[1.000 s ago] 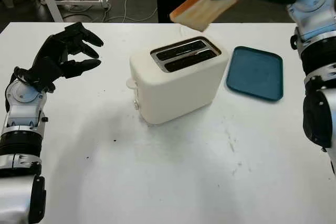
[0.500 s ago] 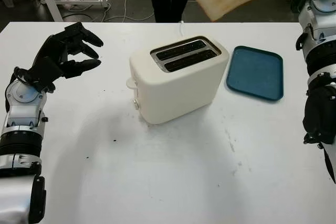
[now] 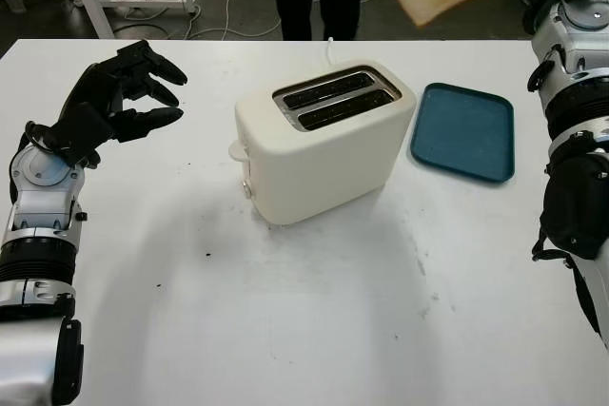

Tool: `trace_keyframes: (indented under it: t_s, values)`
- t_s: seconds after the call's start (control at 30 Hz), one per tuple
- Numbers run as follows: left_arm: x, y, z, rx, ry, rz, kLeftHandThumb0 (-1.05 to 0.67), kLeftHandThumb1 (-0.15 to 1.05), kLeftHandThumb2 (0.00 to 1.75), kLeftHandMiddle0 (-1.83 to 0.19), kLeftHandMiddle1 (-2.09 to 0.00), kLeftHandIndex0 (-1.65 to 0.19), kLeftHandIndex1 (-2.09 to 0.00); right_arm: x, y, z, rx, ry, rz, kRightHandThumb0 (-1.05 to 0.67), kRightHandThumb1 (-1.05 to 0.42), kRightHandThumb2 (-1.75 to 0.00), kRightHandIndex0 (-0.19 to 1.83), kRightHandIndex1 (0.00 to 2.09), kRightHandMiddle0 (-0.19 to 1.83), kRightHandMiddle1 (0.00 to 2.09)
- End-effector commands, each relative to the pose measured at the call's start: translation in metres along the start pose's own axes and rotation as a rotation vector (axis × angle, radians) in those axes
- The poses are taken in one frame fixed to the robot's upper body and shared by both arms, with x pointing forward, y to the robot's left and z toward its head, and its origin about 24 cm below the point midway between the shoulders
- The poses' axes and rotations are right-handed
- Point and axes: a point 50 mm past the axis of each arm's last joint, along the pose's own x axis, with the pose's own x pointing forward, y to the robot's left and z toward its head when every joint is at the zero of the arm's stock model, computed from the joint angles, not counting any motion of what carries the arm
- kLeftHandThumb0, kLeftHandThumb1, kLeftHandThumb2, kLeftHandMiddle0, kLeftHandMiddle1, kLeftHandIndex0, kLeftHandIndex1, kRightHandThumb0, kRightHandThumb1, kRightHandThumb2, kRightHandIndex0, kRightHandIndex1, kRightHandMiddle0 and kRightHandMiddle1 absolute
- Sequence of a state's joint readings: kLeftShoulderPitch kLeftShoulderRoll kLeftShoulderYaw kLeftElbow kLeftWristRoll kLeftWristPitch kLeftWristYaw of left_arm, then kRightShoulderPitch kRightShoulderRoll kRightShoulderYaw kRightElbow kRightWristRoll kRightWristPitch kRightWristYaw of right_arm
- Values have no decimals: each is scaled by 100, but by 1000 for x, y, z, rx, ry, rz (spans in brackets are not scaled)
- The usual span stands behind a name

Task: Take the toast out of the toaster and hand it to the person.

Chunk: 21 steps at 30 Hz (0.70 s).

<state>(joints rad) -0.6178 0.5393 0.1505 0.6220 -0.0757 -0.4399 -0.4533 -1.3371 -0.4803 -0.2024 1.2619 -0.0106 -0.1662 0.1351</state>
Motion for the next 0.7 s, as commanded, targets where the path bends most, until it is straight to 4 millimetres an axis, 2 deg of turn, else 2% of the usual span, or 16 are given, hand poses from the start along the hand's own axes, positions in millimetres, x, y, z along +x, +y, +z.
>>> trace_keyframes:
  t_s: [0.0,0.07,0.17,0.3,0.4,0.5,0.67]
  values:
    - [-1,-1,-2,-6,8,4,-105,92,0,-38,-139,-36,-128,-2,-2,-10,-28,39,-23,4,-83,-1,77,107,120,10]
    - [-1,-1,-2,-11,8,3,-105,92,0,-38,-139,-36,-128,-4,-4,-15,-61,62,-40,-1,-79,-1,79,110,121,11]
    - [-1,-1,-2,-12,9,1,-105,91,0,-38,-139,-36,-128,-6,-7,-22,-117,111,-61,-11,-78,0,87,96,121,11]
    - [-1,-1,-2,-10,8,1,-105,92,0,-38,-139,-36,-128,-9,-8,-32,-78,138,-77,-7,-78,0,93,85,123,11]
    - [-1,-1,-2,-14,7,-2,-105,92,0,-37,-139,-35,-127,-10,-6,-37,-126,163,-98,-9,-77,0,98,73,125,10]
    - [0,-1,-2,-17,9,-2,-105,91,0,-38,-139,-36,-127,-11,-4,-41,-169,174,-102,-11,-77,0,89,80,124,7]
    - [1,-1,-1,-6,8,-2,-105,91,0,-38,-138,-37,-127,-12,-1,-46,-142,210,-99,-12,-77,-1,94,75,123,4]
